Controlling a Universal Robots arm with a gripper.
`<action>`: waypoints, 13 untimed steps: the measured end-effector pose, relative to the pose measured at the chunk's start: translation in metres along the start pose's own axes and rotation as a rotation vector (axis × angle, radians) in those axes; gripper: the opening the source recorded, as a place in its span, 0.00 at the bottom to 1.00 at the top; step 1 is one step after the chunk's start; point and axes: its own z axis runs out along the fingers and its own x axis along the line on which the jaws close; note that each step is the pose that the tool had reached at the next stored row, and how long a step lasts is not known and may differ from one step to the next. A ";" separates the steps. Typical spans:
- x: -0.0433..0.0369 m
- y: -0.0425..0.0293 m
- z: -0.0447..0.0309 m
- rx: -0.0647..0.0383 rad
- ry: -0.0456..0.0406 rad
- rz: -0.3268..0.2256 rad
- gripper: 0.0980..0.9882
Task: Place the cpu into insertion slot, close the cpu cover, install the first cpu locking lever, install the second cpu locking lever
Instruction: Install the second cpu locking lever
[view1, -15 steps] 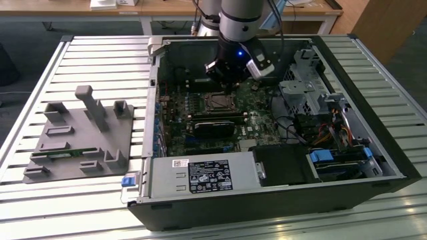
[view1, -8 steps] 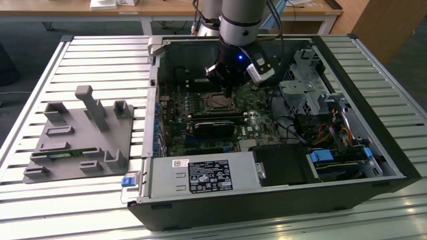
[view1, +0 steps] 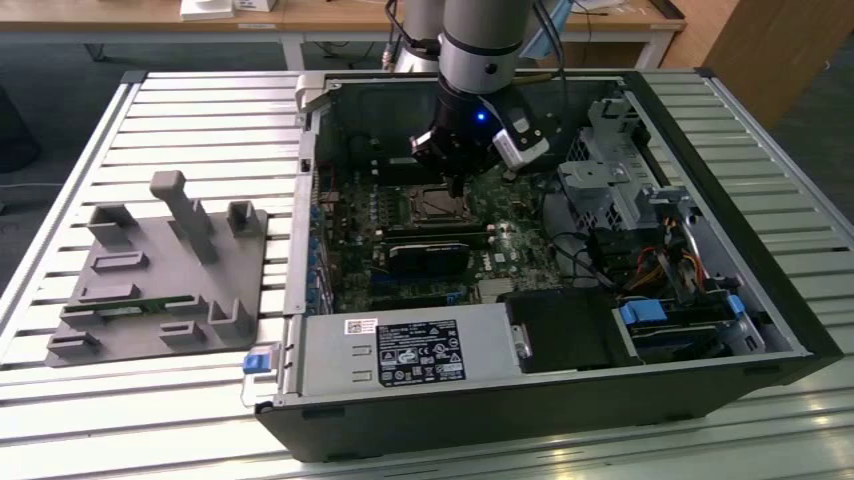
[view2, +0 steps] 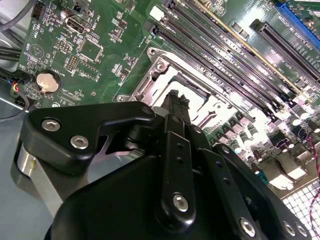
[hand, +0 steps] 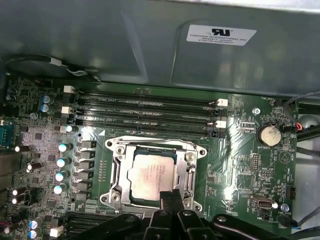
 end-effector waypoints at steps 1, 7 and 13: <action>0.0000 -0.0001 0.0000 0.000 0.0001 0.000 0.01; 0.0000 -0.0006 0.0000 0.003 0.0002 0.000 0.01; 0.0001 -0.0022 -0.0002 0.008 0.0006 0.000 0.01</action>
